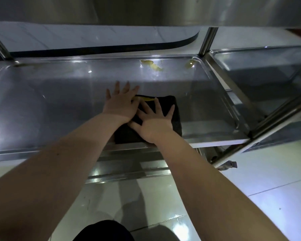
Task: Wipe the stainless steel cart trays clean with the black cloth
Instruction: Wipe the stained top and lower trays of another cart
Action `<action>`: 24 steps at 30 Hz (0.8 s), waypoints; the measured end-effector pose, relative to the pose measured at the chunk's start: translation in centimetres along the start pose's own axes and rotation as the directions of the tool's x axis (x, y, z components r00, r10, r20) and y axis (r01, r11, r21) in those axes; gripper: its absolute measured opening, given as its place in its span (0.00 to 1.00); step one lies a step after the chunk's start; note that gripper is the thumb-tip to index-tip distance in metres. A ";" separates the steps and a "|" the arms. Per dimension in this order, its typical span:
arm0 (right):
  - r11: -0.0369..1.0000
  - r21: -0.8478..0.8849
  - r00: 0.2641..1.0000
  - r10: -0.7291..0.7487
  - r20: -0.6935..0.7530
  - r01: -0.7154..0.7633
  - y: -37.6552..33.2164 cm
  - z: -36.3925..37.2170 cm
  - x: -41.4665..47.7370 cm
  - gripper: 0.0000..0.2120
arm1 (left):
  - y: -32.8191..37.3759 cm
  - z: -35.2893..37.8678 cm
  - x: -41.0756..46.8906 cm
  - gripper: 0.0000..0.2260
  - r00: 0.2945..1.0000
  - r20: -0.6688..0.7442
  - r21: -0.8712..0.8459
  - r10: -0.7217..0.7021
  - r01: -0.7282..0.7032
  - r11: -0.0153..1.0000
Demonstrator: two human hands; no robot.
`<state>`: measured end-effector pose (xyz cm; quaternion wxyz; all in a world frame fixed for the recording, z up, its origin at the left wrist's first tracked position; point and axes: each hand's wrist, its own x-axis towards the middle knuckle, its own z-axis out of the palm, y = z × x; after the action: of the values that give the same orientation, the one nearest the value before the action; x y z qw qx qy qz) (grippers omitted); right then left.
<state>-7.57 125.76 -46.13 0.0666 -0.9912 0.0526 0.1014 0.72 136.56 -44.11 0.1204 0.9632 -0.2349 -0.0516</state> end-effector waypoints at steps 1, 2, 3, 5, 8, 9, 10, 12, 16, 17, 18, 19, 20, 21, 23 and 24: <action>1.000 -0.005 1.000 0.001 -0.009 -0.001 0.9 -0.1 -0.2 0.32 | 0.9 0.2 0.3 0.23 1.000 -0.005 -0.008 0.024 -0.024 1.000; 1.000 -0.006 1.000 0.014 -0.026 -0.014 2.2 -0.2 -0.3 0.32 | 1.9 0.5 0.7 0.23 0.999 -0.007 -0.012 0.048 -0.048 0.999; 0.999 -0.003 0.998 0.037 -0.046 -0.037 3.7 -0.3 -0.5 0.32 | 2.8 0.8 1.0 0.23 0.998 -0.009 -0.020 0.068 -0.068 0.997; 0.995 0.005 0.993 0.104 -0.061 -0.104 7.7 -0.7 -1.1 0.31 | 4.1 1.4 1.8 0.23 0.996 -0.002 -0.044 0.091 -0.091 0.995; 0.983 -0.006 0.983 0.185 -0.023 -0.185 13.3 -1.2 -2.5 0.31 | 5.1 2.5 3.2 0.24 0.993 0.040 -0.022 0.111 -0.110 0.994; 0.980 -0.011 0.980 0.197 -0.019 -0.197 14.5 -1.2 -3.0 0.31 | 5.2 2.9 3.7 0.24 0.992 0.053 0.003 0.115 -0.115 0.993; 0.980 -0.015 0.980 0.198 -0.022 -0.198 15.3 -1.2 -3.3 0.31 | 5.1 3.3 4.1 0.24 0.992 0.059 0.029 0.115 -0.117 0.993; 0.983 -0.024 0.983 0.180 -0.026 -0.181 15.9 -0.9 -3.1 0.30 | 4.8 4.0 4.8 0.25 0.993 0.057 0.072 0.101 -0.105 0.992; 0.987 -0.029 0.987 0.155 -0.051 -0.157 16.6 -1.1 -0.1 0.30 | 4.5 4.9 5.1 0.25 0.995 0.063 0.132 0.072 -0.080 0.988; 0.988 -0.025 0.986 0.150 -0.065 -0.152 16.8 -1.4 1.3 0.31 | 4.5 5.0 5.1 0.25 0.996 0.056 0.140 0.072 -0.079 0.987; 0.989 -0.022 0.986 0.145 -0.085 -0.147 17.0 -1.7 2.8 0.31 | 4.5 5.0 5.1 0.25 0.996 0.047 0.146 0.071 -0.077 0.986; 0.989 -0.025 0.984 0.141 -0.105 -0.144 17.2 -2.1 4.5 0.31 | 4.5 5.1 5.2 0.25 0.997 0.036 0.149 0.069 -0.074 0.986; 0.989 -0.032 0.983 0.140 -0.118 -0.145 17.4 -2.6 6.2 0.31 | 4.4 5.1 5.2 0.24 0.997 0.029 0.150 0.067 -0.071 0.986; 0.988 -0.034 0.982 0.145 -0.119 -0.150 17.6 -3.2 8.0 0.31 | 4.4 5.2 5.3 0.24 0.997 0.027 0.150 0.067 -0.070 0.986; 0.987 -0.022 0.982 0.154 -0.108 -0.158 18.1 -4.0 11.2 0.31 | 4.3 5.3 5.3 0.24 0.997 0.028 0.161 0.073 -0.076 0.984; 0.988 -0.020 0.983 0.151 -0.107 -0.154 18.3 -4.3 12.5 0.31 | 4.3 5.4 5.4 0.24 0.997 0.026 0.168 0.076 -0.079 0.983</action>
<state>3.30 106.00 -46.76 0.0420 -0.9891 0.1305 0.0546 2.76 129.24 -48.45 0.0380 0.9595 -0.2769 -0.0364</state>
